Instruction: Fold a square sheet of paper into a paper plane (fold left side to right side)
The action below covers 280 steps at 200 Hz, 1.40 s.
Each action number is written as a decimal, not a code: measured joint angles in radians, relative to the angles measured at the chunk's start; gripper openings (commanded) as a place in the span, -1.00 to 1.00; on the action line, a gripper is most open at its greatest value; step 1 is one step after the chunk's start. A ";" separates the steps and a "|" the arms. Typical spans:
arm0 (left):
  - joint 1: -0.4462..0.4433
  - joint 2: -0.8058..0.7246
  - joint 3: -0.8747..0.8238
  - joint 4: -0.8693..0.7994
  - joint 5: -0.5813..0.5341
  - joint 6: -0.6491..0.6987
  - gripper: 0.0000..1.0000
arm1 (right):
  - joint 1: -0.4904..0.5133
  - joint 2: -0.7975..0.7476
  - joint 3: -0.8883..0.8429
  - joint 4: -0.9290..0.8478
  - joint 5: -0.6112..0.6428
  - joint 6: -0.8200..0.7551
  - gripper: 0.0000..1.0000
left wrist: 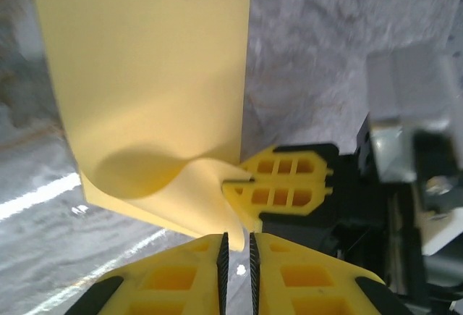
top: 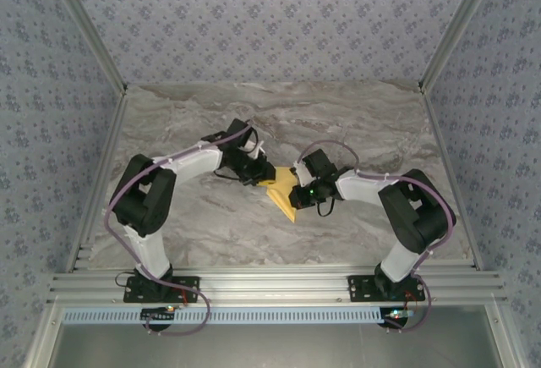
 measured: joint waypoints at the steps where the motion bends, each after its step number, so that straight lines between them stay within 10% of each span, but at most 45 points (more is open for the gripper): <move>1: -0.003 0.000 -0.002 0.001 0.001 -0.002 -0.65 | 0.000 0.000 0.000 0.000 0.000 0.000 -1.00; 280: -0.053 0.117 -0.042 0.079 -0.017 -0.033 -0.65 | -0.047 0.071 0.072 -0.077 -0.122 -0.057 -1.00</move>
